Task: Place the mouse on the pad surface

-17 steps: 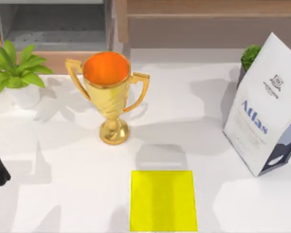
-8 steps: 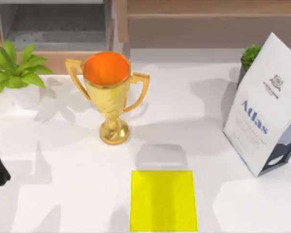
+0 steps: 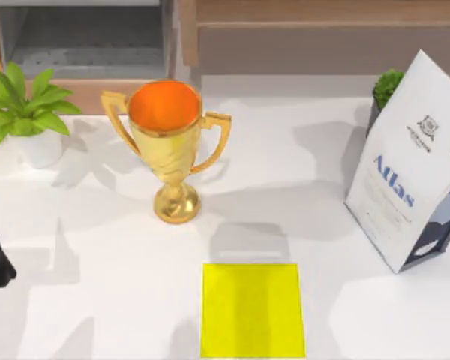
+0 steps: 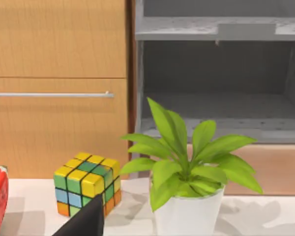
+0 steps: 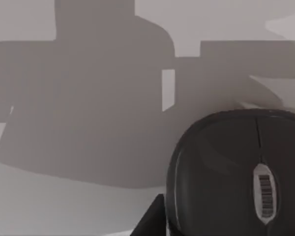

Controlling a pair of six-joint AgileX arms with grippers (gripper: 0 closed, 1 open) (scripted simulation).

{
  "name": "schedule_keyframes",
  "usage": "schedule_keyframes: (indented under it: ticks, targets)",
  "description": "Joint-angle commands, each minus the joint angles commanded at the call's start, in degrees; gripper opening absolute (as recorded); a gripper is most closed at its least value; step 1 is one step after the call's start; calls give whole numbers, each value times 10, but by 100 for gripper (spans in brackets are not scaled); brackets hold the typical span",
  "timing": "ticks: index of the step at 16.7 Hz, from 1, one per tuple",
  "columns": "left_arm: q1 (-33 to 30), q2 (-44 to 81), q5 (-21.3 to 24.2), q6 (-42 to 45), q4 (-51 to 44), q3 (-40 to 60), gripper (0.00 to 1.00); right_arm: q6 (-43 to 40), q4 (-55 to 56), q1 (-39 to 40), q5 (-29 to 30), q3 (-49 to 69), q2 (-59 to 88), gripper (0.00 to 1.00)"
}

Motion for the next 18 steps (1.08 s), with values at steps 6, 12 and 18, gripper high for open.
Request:
schedule_keyframes:
  ticks: [6, 12, 18]
  targets:
    - [0, 0, 0, 0, 0, 0, 100, 4, -16, 2, -8, 11, -16, 0]
    - [0, 0, 0, 0, 0, 0, 100, 1, -167, 2, -7, 143, -26, 0]
    - [0, 0, 0, 0, 0, 0, 100, 3, -219, 1, -7, 194, -35, 0]
